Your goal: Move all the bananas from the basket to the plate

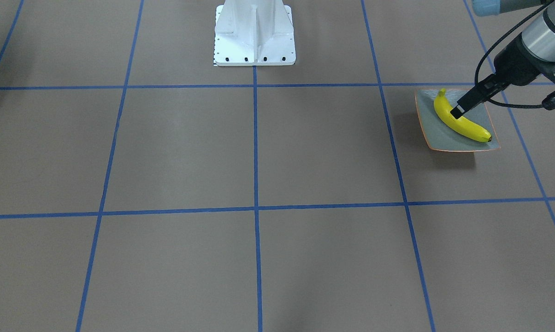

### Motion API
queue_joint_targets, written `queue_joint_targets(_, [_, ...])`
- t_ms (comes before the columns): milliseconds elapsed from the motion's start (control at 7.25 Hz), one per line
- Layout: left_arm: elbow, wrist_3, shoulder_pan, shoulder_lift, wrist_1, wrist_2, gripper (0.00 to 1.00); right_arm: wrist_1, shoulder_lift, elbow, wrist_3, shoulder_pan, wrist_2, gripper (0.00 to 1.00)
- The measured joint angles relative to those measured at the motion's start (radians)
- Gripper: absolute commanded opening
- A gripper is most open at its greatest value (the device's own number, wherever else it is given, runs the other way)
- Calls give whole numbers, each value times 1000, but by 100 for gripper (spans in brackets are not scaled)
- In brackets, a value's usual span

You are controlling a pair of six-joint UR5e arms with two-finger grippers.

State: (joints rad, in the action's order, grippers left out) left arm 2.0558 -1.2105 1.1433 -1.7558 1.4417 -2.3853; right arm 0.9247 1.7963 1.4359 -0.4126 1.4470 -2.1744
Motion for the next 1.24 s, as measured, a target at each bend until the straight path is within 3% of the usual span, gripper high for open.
queue_joint_targets(138, [1,-10,0,-1,0,-5,100,0,1,-1,8,0,3,0])
queue_joint_targets(966, [13,-86,-2,-17,2,-15,99,12,1,45,61,24,-12,0])
queue_joint_targets(1242, [11,-102,-3,-29,3,-22,100,149,0,141,161,80,-18,0])
